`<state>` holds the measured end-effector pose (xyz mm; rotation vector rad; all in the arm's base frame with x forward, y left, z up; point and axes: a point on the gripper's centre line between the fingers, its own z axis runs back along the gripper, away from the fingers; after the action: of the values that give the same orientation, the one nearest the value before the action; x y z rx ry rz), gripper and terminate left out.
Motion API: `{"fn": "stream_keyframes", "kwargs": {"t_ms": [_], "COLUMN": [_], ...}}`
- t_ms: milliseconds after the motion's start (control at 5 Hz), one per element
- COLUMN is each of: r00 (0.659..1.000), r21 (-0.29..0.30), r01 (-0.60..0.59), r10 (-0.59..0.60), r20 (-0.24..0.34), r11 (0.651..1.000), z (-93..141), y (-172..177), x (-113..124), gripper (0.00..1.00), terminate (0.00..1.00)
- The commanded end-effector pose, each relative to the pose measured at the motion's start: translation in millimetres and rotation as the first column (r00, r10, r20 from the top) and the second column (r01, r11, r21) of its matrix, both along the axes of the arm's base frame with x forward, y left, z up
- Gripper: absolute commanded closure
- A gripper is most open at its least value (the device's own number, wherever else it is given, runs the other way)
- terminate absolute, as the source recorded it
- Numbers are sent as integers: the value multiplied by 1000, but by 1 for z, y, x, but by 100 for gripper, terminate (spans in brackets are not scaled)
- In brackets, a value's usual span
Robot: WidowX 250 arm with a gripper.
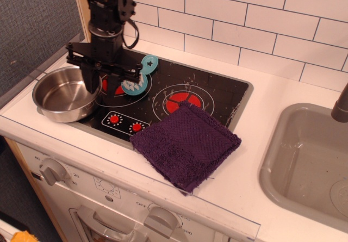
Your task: Move the pot to the lower left edge of the stove
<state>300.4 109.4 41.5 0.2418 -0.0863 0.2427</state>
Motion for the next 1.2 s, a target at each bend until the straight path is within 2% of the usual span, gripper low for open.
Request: {"fn": "stream_keyframes", "kwargs": {"t_ms": [0, 200, 400, 600, 800, 1000], "r00": [988, 973, 968, 964, 950, 956], "r21": [-26, -52, -75, -90, -132, -138], "r01": [36, 70, 102, 156, 253, 256], "r10": [-32, -56, -82, -132, -221, -229], "r20": [153, 224, 239, 230, 219, 181], "r11": [999, 996, 992, 984, 958, 957], "z": [55, 77, 83, 80, 75, 68], "y": [-18, -27, -33, -34, -32, -30], "x": [-7, -3, 1, 3, 6, 11], "gripper": [0, 0, 0, 0, 0, 0], "terminate": [0, 0, 0, 0, 0, 0]}}
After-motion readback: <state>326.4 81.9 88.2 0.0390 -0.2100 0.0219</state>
